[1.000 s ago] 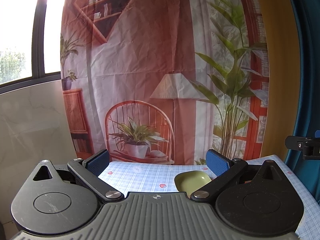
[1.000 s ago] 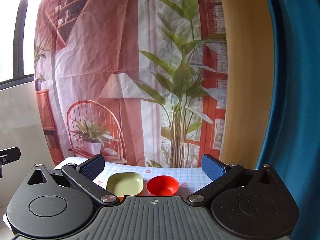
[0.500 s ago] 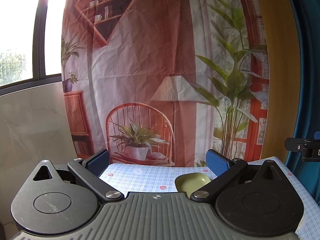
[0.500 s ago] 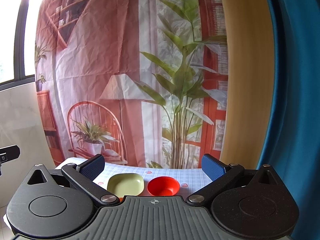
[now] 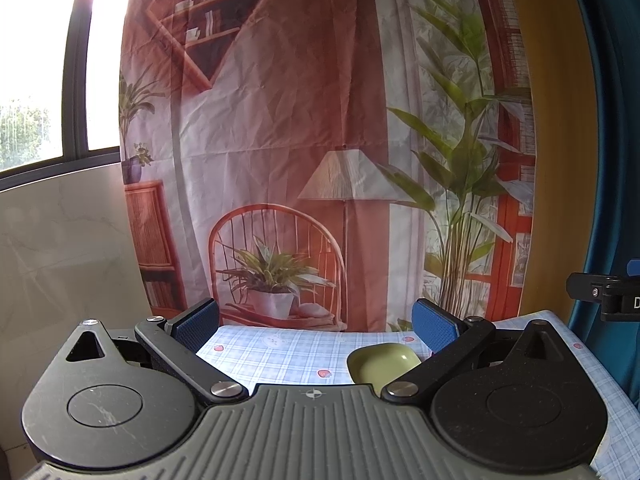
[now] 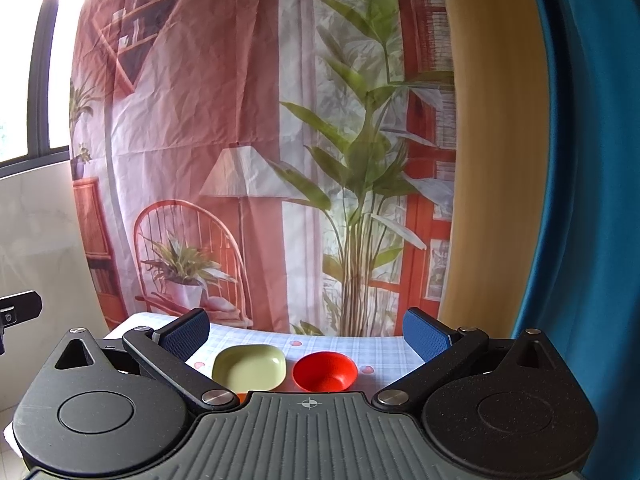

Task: Organize plates and bowls

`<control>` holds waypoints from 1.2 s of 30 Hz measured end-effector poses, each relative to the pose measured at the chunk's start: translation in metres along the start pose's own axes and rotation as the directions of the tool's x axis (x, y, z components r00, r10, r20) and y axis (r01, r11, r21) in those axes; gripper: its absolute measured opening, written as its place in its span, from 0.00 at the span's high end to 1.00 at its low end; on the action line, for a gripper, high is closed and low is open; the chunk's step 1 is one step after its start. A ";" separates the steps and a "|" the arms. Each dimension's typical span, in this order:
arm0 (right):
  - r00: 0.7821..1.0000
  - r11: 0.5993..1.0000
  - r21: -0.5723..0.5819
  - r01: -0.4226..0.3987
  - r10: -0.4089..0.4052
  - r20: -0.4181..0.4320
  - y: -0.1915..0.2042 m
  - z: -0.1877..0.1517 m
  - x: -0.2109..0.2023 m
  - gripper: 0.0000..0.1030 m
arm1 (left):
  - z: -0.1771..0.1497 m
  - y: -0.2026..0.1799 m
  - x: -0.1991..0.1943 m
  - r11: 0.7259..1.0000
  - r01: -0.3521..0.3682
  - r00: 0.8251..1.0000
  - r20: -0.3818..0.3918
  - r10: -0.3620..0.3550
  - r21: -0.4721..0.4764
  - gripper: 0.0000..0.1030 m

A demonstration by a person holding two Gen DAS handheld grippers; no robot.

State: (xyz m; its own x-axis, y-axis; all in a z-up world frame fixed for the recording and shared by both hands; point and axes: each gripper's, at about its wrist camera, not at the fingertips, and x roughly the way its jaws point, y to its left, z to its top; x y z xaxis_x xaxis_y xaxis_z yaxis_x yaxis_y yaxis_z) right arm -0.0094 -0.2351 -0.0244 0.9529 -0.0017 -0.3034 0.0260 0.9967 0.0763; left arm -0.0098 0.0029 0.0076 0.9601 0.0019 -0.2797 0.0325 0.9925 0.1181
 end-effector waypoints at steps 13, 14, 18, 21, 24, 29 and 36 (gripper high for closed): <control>0.999 0.999 -0.004 -0.039 0.039 0.029 0.006 -0.006 0.001 0.00 | -0.009 0.009 0.008 0.998 0.033 0.999 -0.012 -0.033 -0.058 0.00; 0.998 0.999 -0.009 -0.046 0.046 0.045 0.007 -0.008 0.001 0.00 | -0.012 0.009 0.010 0.998 0.021 1.000 -0.012 -0.022 -0.058 0.00; 0.990 0.997 -0.021 -0.076 0.078 0.117 0.012 -0.024 0.004 0.00 | -0.026 0.003 0.021 0.999 -0.039 0.999 -0.008 0.039 -0.014 0.00; 0.984 0.994 -0.013 -0.109 0.110 0.140 0.012 -0.042 0.016 0.00 | -0.043 -0.003 0.035 0.999 -0.049 0.999 -0.025 0.049 0.006 0.00; 0.988 0.990 0.046 -0.135 0.131 0.081 0.007 -0.064 0.038 0.00 | -0.062 -0.009 0.053 0.998 -0.047 0.996 -0.071 0.050 0.035 0.01; 0.978 0.977 0.141 -0.162 0.178 -0.110 0.003 -0.102 0.080 0.00 | -0.097 -0.007 0.081 0.999 -0.024 0.993 -0.117 0.028 0.037 0.05; 0.954 0.988 0.080 -0.132 0.149 -0.261 0.022 -0.159 0.108 0.00 | -0.139 -0.005 0.107 1.000 0.021 0.984 -0.180 -0.019 0.009 0.08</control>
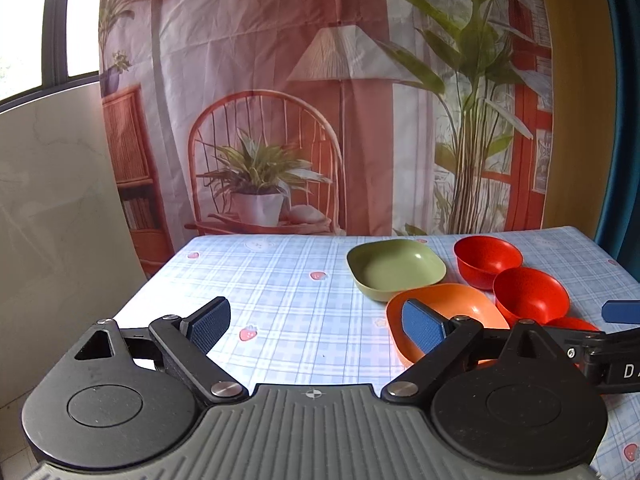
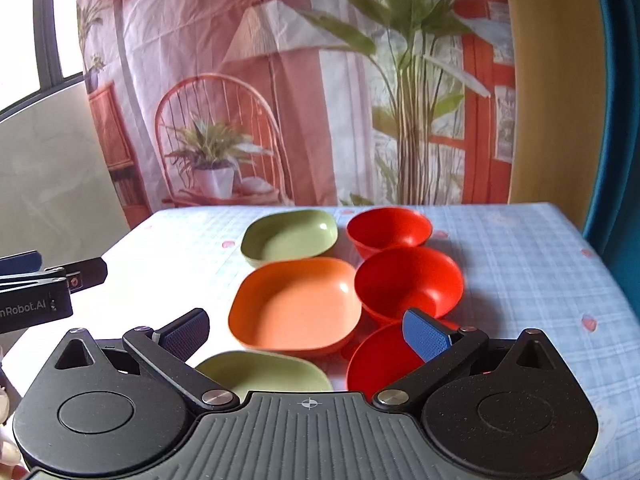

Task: Organize plates and bowls
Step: 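Move the open left gripper to the rim of the nearest green plate, then close the left gripper on the green plate rim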

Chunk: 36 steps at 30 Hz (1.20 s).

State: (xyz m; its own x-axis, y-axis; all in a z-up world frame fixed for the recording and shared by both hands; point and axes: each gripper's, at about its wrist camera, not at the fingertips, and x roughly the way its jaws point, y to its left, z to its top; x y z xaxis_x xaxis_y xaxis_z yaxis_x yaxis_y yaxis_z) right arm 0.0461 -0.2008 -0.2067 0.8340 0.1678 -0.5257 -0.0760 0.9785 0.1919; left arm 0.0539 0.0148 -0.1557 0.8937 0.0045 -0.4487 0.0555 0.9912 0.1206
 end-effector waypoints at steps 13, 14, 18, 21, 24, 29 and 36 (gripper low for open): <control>0.995 0.997 -0.070 -0.042 0.035 -0.099 0.009 -0.028 0.016 0.25 | -0.039 -0.001 0.034 0.984 0.175 0.965 -0.192 -0.177 -0.024 0.47; 0.994 0.997 -0.066 -0.041 0.035 -0.101 0.008 -0.028 0.015 0.28 | -0.041 0.000 0.035 0.981 0.191 0.959 -0.204 -0.194 -0.034 0.55; 0.992 0.998 -0.047 -0.043 0.038 -0.118 0.006 -0.031 0.013 0.48 | -0.048 -0.005 0.036 0.978 0.204 0.949 -0.234 -0.209 -0.047 0.62; 0.987 0.998 -0.041 -0.052 0.045 -0.155 0.008 -0.037 0.015 0.62 | -0.053 -0.013 0.033 0.971 0.237 0.935 -0.261 -0.239 -0.042 0.64; 0.984 0.998 -0.045 -0.044 0.035 -0.177 0.012 -0.044 0.019 0.62 | -0.058 -0.021 0.034 0.965 0.262 0.920 -0.296 -0.258 -0.029 0.67; 0.983 0.999 -0.036 0.015 -0.021 -0.185 0.010 -0.046 0.021 0.62 | -0.066 -0.016 0.043 0.960 0.265 0.893 -0.352 -0.279 -0.086 0.67; 0.970 0.999 0.039 0.030 -0.019 -0.242 -0.004 -0.053 0.029 0.65 | -0.069 -0.014 0.049 0.953 0.266 0.872 -0.385 -0.302 -0.145 0.68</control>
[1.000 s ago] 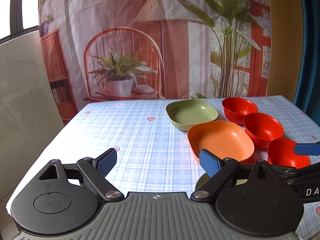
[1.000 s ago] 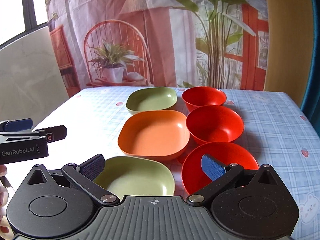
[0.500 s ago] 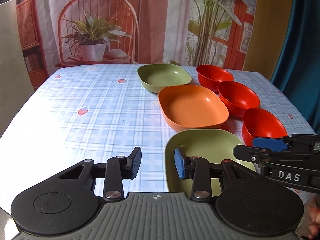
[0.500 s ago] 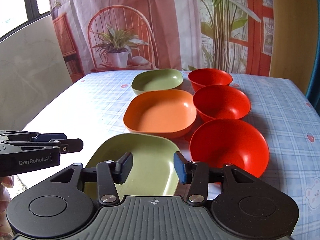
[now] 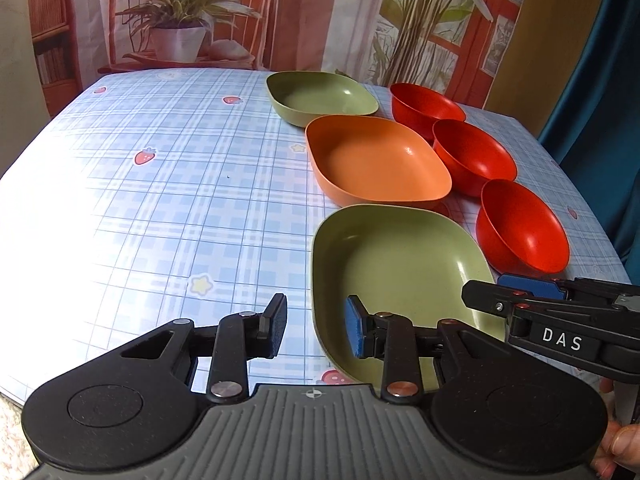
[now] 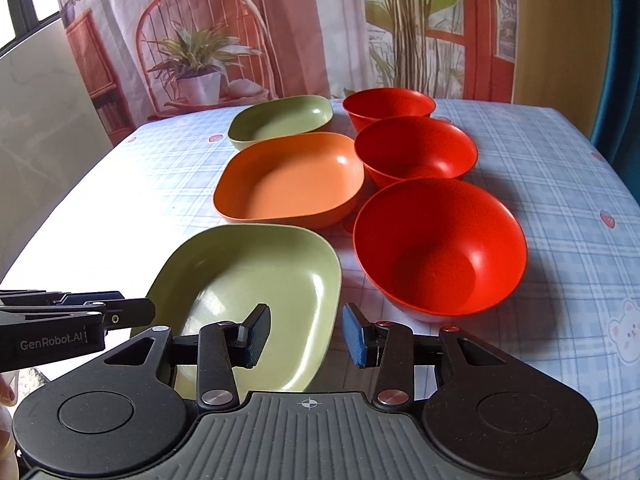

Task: Organize plates and bowls
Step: 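Close the left gripper on the green plate rim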

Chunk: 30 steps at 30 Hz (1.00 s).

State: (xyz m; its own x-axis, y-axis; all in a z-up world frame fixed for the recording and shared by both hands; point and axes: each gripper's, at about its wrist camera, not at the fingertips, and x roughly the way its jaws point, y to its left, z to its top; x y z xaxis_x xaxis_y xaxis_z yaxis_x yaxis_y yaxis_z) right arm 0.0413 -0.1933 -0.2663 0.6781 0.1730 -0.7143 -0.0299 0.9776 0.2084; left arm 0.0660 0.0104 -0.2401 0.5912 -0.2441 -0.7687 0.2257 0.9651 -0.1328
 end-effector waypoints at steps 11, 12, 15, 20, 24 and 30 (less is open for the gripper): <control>0.998 0.998 0.057 -0.037 0.039 -0.040 -0.008 -0.008 0.008 0.71 | -0.005 0.001 0.006 0.999 0.044 0.999 -0.027 -0.044 -0.005 0.76; 0.998 0.997 0.064 -0.037 0.040 -0.045 -0.009 -0.008 0.009 0.71 | -0.005 0.002 0.007 0.999 0.047 0.998 -0.031 -0.047 -0.009 0.76; 0.998 0.997 0.072 -0.039 0.042 -0.043 -0.011 -0.007 0.012 0.76 | -0.003 0.006 0.012 0.999 0.046 0.998 -0.036 -0.047 -0.018 0.76; 0.998 0.997 0.060 -0.042 0.045 -0.041 -0.010 -0.007 0.014 0.89 | -0.002 0.005 0.011 1.000 0.026 0.999 -0.034 -0.026 -0.018 0.76; 0.998 0.998 0.039 -0.048 0.049 -0.026 -0.007 -0.005 0.012 0.91 | -0.001 0.005 0.008 1.000 0.010 1.000 -0.021 -0.011 -0.020 0.76; 0.998 0.998 0.020 -0.057 0.058 -0.011 -0.004 -0.003 0.010 0.91 | 0.001 0.005 0.003 1.000 -0.003 1.000 0.004 0.003 -0.010 0.76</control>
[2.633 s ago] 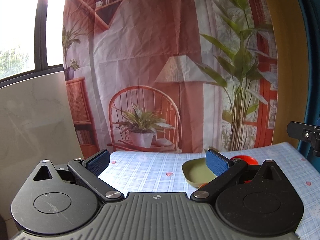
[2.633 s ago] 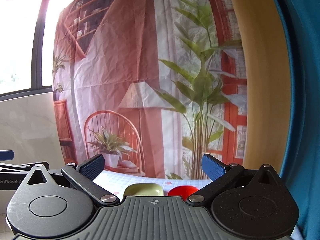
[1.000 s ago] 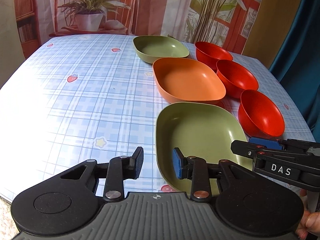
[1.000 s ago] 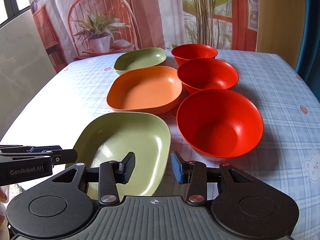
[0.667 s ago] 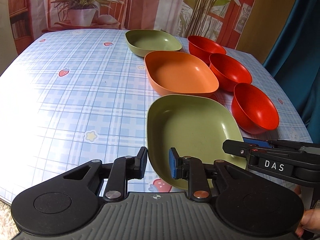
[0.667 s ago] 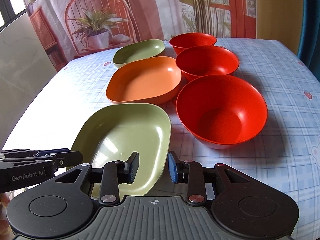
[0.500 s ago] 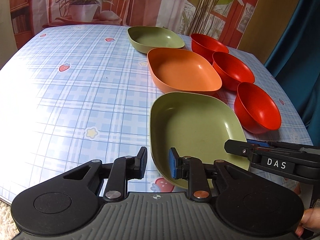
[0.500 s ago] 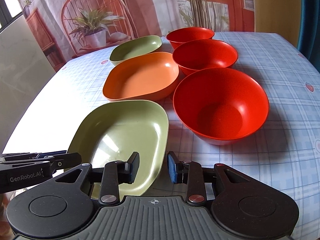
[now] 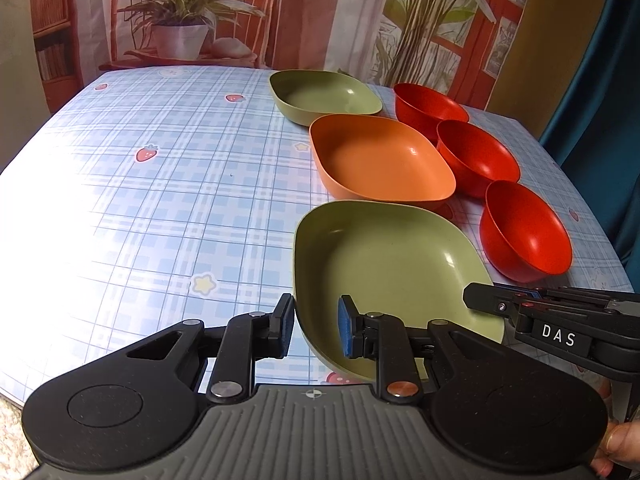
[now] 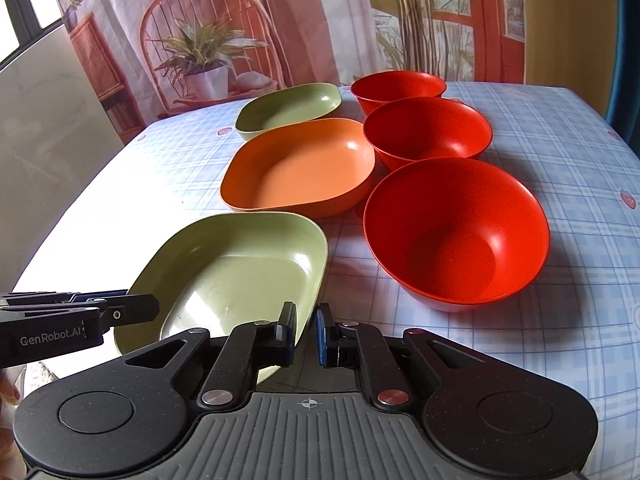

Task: Organize plates and bowls
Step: 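Close the left gripper on the green plate rim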

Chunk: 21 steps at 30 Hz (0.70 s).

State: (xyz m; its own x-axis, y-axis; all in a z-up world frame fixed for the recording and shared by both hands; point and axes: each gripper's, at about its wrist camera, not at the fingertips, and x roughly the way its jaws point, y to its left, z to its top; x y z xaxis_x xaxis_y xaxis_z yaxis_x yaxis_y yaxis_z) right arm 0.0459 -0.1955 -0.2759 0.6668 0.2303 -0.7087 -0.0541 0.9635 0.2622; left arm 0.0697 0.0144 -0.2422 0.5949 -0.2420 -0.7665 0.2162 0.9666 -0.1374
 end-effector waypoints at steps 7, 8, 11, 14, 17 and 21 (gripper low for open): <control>1.000 1.000 -0.013 -0.003 0.003 0.020 0.001 0.001 -0.005 0.90 | -0.001 0.003 -0.002 1.000 0.010 1.000 -0.006 -0.010 -0.013 0.76; 1.000 1.000 -0.012 -0.003 0.003 0.021 0.001 0.001 -0.005 0.90 | -0.001 0.003 -0.001 1.000 0.010 1.000 -0.009 -0.010 -0.015 0.76; 1.000 1.000 -0.002 -0.002 0.002 0.009 0.000 0.000 -0.003 0.90 | -0.003 0.005 0.007 1.000 0.014 0.999 -0.051 -0.015 -0.026 0.75; 1.000 1.000 0.001 -0.009 0.009 0.010 0.000 -0.001 -0.003 0.91 | -0.004 0.007 0.008 0.999 0.018 0.998 -0.054 -0.020 -0.040 0.75; 1.000 1.000 -0.016 -0.011 0.011 0.021 0.003 0.000 -0.007 0.90 | -0.002 0.005 0.001 1.000 0.002 1.000 -0.023 -0.003 -0.021 0.75; 0.997 0.998 -0.057 -0.010 0.014 0.070 0.010 0.003 -0.019 0.90 | 0.005 0.001 -0.016 1.000 -0.004 0.999 0.054 0.004 0.008 0.75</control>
State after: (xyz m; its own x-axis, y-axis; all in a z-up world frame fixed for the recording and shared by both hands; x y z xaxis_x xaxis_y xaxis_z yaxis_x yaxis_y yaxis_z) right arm 0.0354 -0.1904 -0.2580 0.7166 0.2332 -0.6573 -0.1025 0.9674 0.2315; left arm 0.0640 0.0189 -0.2271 0.6365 -0.2427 -0.7321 0.2198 0.9669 -0.1295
